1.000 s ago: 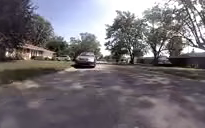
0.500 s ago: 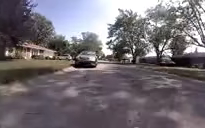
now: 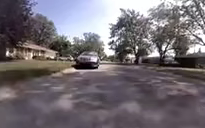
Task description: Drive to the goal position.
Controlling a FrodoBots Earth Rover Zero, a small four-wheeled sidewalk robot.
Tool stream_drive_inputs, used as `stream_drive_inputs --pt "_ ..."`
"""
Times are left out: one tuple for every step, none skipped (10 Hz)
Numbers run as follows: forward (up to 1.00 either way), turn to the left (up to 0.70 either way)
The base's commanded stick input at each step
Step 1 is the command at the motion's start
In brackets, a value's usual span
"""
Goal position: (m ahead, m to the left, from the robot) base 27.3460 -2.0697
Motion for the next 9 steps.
stream_drive_inputs --pt "1.00 0.02" --pt "1.00 0.02" --pt "1.00 0.02" --pt "1.00 0.02" --pt "1.00 0.02" --pt "1.00 0.02" --pt "1.00 0.01" --pt "1.00 0.01" --pt "1.00 -0.13"
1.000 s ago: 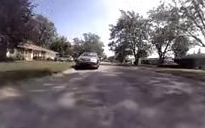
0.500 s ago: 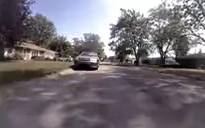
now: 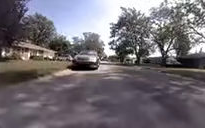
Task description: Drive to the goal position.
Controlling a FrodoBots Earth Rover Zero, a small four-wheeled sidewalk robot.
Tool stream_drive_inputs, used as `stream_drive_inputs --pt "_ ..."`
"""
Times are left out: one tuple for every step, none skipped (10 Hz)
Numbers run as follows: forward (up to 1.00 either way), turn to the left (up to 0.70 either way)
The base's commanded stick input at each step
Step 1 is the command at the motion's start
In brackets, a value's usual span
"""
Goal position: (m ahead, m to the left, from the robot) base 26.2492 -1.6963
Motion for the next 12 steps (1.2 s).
stream_drive_inputs --pt "1.00 -0.35" --pt "1.00 -0.19" --pt "1.00 -0.08" --pt "1.00 -0.03" --pt "1.00 0.00" --pt "1.00 0.00" --pt "1.00 0.00" --pt "1.00 0.00" --pt "1.00 0.00" --pt "1.00 0.00" --pt "1.00 0.00" --pt "1.00 0.00"
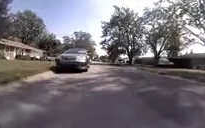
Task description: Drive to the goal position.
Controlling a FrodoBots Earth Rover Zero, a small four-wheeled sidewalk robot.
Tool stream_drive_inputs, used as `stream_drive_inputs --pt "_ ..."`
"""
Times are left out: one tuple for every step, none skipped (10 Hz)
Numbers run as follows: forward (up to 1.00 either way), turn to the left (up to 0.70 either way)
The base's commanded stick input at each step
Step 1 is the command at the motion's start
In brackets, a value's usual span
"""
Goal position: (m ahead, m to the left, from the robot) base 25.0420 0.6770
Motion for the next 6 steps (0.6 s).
stream_drive_inputs --pt "1.00 0.00" --pt "1.00 0.00" --pt "1.00 0.00" --pt "1.00 0.00" --pt "1.00 0.00" --pt "1.00 0.00"
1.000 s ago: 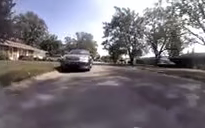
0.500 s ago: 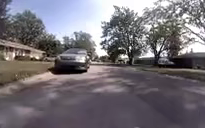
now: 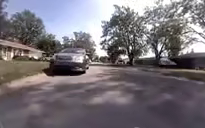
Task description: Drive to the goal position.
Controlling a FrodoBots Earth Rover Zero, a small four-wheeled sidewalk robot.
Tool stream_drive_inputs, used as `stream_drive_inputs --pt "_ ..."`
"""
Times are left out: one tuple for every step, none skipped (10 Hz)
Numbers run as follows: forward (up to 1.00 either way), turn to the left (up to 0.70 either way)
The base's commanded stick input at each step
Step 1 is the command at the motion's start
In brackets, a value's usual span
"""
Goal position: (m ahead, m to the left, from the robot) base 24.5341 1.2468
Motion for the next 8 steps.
stream_drive_inputs --pt "1.00 0.01" --pt "1.00 0.01" --pt "1.00 0.00" --pt "1.00 0.00" --pt "1.00 0.00" --pt "1.00 0.00" --pt "1.00 0.00" --pt "1.00 0.00"
